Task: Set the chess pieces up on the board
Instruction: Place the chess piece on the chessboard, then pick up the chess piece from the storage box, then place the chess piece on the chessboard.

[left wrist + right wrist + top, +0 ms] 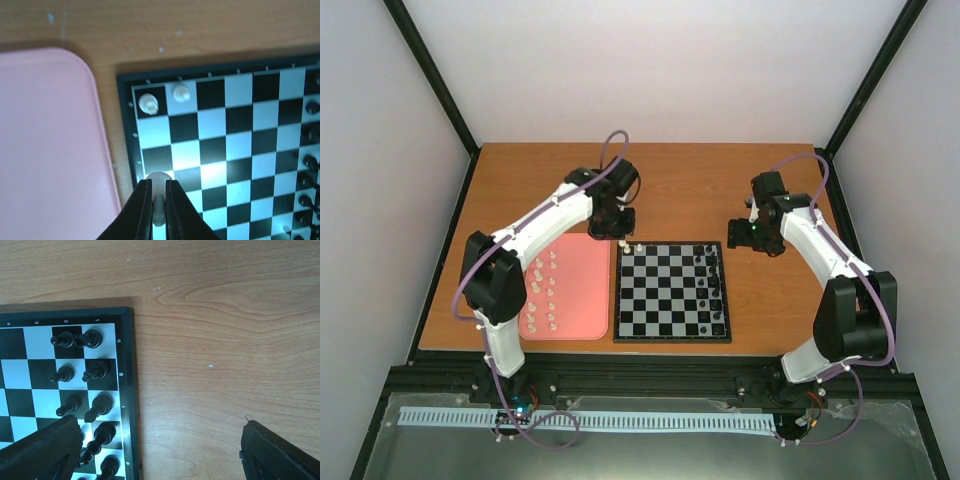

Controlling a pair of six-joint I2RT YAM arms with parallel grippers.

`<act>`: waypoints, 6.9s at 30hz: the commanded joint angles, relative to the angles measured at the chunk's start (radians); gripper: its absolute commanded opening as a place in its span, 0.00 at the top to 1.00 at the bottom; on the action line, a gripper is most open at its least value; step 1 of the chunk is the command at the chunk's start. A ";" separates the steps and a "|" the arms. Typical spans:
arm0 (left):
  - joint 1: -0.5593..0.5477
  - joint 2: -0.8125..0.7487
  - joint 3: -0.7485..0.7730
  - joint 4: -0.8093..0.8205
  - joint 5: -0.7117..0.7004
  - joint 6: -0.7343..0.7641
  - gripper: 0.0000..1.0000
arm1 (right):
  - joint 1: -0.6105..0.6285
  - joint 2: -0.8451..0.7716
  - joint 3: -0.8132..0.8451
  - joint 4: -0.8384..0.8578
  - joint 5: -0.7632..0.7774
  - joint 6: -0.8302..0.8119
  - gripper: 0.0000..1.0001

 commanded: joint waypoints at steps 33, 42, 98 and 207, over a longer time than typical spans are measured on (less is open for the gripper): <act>-0.059 0.066 -0.189 0.197 0.075 -0.089 0.99 | -0.008 0.011 0.037 -0.018 0.046 0.005 0.00; -0.069 0.104 -0.165 0.197 0.051 -0.093 0.99 | -0.008 0.007 0.025 -0.013 0.051 0.002 0.00; -0.070 0.140 -0.112 0.174 -0.016 -0.065 0.67 | -0.009 0.034 0.034 -0.009 0.027 -0.006 0.00; -0.177 0.168 0.000 0.079 -0.067 0.069 0.99 | -0.008 0.059 0.057 0.005 0.005 0.009 0.00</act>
